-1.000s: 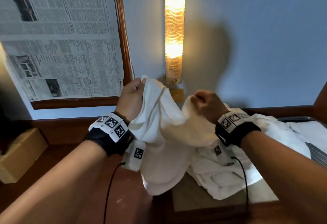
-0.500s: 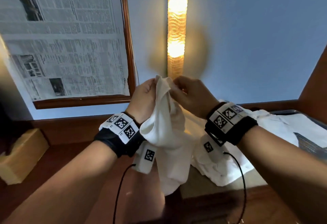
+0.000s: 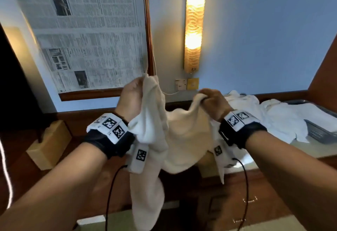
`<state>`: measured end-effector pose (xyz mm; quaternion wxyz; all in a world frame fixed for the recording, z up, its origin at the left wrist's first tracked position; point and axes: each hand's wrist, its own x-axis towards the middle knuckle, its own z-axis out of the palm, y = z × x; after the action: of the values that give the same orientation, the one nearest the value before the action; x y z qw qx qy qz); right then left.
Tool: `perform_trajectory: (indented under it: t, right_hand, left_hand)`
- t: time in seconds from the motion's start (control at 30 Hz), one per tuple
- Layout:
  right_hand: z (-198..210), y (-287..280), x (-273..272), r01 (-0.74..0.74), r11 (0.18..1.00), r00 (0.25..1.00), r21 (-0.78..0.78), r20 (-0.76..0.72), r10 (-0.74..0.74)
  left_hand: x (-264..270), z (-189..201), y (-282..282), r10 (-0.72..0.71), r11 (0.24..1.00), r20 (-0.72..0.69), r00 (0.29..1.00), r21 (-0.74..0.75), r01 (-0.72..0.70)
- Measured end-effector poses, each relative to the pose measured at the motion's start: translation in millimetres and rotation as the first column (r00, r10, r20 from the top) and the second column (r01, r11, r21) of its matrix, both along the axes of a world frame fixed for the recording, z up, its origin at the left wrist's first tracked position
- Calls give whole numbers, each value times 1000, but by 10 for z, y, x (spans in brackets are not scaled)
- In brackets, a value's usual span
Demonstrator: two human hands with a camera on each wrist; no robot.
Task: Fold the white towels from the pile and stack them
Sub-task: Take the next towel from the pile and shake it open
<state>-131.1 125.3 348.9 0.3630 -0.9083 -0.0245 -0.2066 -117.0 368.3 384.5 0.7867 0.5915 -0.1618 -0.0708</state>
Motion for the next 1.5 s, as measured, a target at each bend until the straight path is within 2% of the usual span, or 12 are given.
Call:
perform_trajectory:
  t: [0.1, 0.3, 0.47, 0.67, 0.8, 0.87, 0.97, 1.1, 1.2, 1.3, 1.4, 1.5]
  right_hand:
    - [297, 546, -172, -183, 982, 981, -45, 63, 186]
    - [334, 932, -467, -261, 939, 958, -224, 59, 280]
    - [-246, 981, -617, -276, 929, 949, -248, -225, 222]
    - [-1113, 831, -518, -250, 945, 865, -212, -488, 119]
    - [-1071, 927, -301, -72, 996, 971, 58, -222, 83]
    - [-757, 1166, -259, -162, 975, 984, 154, -49, 171]
    - [-226, 1521, -270, -325, 945, 942, 32, 101, 321]
    - [193, 1572, -217, -305, 949, 941, -77, 132, 313]
    - [250, 1428, -342, -369, 922, 928, -122, 10, 373]
    - [51, 1241, -465, -411, 895, 907, -174, -179, 381]
    - [-296, 895, -413, -305, 932, 910, -194, -348, 225]
    - [-607, 528, -372, -195, 942, 915, -272, -396, 75]
  left_hand:
    - [-181, -240, -54, -45, 992, 53, 998, 124, 38]
    - [-411, -301, 207, 99, 967, 250, 963, 205, -153]
    - [-370, -205, 640, 101, 978, 200, 975, 158, -133]
    - [-423, -181, 1076, 284, 923, 216, 934, 203, -327]
    - [-493, -282, 1243, 186, 958, 146, 972, 192, -212]
    - [-578, -337, 1219, 38, 998, 34, 999, 56, -40]
    - [-593, -462, 1071, 133, 983, 93, 987, 116, -144]
    - [-565, -400, 950, 112, 991, 62, 992, 61, -116]
    - [-472, -290, 1022, 50, 998, 58, 997, 28, -52]
    - [-379, -195, 1080, 178, 966, 140, 974, 162, -200]
    - [-330, -129, 1115, 335, 819, 373, 865, 338, -463]
    - [-278, -168, 1126, 319, 786, 440, 839, 372, -494]
